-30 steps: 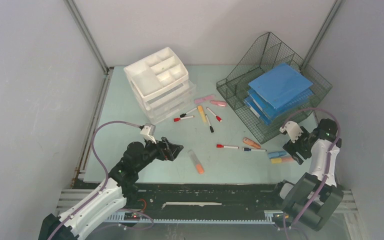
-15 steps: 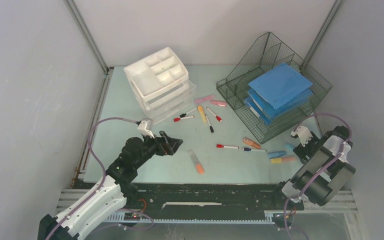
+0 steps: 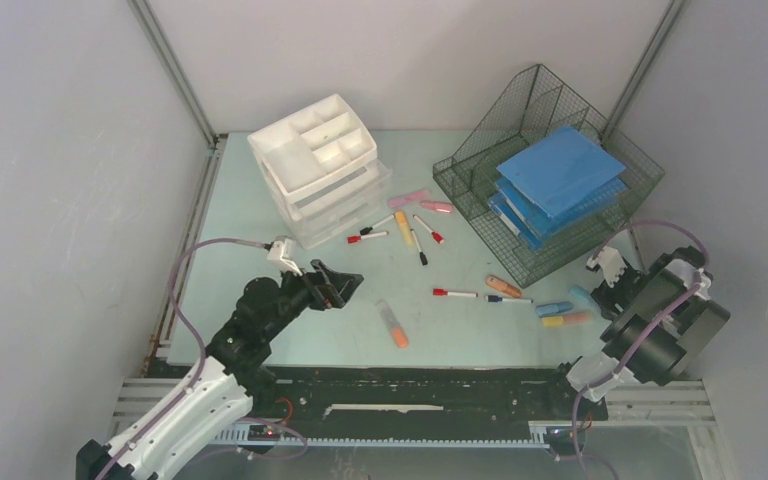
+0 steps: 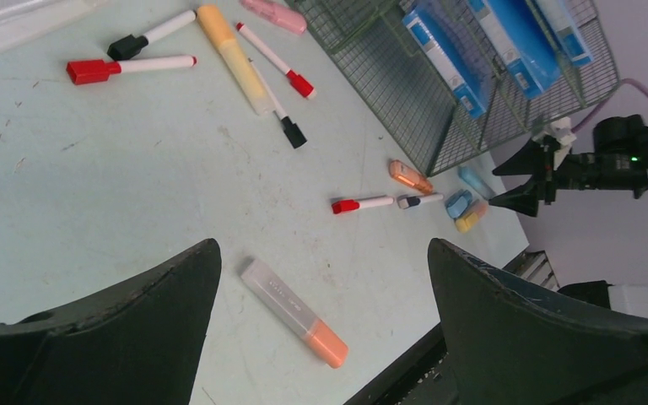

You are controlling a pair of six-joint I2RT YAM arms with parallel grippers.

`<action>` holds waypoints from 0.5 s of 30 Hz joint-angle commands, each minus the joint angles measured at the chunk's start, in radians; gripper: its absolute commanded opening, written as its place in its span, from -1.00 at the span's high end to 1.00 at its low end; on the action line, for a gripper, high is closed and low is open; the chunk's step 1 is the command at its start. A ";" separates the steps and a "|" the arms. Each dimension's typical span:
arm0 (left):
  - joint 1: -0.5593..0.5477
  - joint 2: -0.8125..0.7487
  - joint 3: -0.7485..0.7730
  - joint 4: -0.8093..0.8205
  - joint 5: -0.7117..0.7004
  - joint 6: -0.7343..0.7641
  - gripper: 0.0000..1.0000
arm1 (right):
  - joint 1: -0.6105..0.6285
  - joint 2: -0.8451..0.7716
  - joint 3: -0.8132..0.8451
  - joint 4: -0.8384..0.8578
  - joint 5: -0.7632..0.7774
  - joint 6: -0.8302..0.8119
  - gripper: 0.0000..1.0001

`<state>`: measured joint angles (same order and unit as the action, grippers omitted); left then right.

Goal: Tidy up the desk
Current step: Pick up the stationery from the center of the board.

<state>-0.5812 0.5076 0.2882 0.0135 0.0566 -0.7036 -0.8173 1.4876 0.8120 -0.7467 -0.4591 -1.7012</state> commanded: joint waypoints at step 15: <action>-0.006 -0.162 -0.052 0.011 0.022 0.005 -1.00 | 0.038 0.043 -0.058 0.031 -0.015 -0.018 0.14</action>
<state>-0.5823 0.3706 0.2562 0.0120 0.0605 -0.7071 -0.7990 1.5379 0.8192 -0.7479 -0.4908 -1.7096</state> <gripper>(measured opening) 0.996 0.463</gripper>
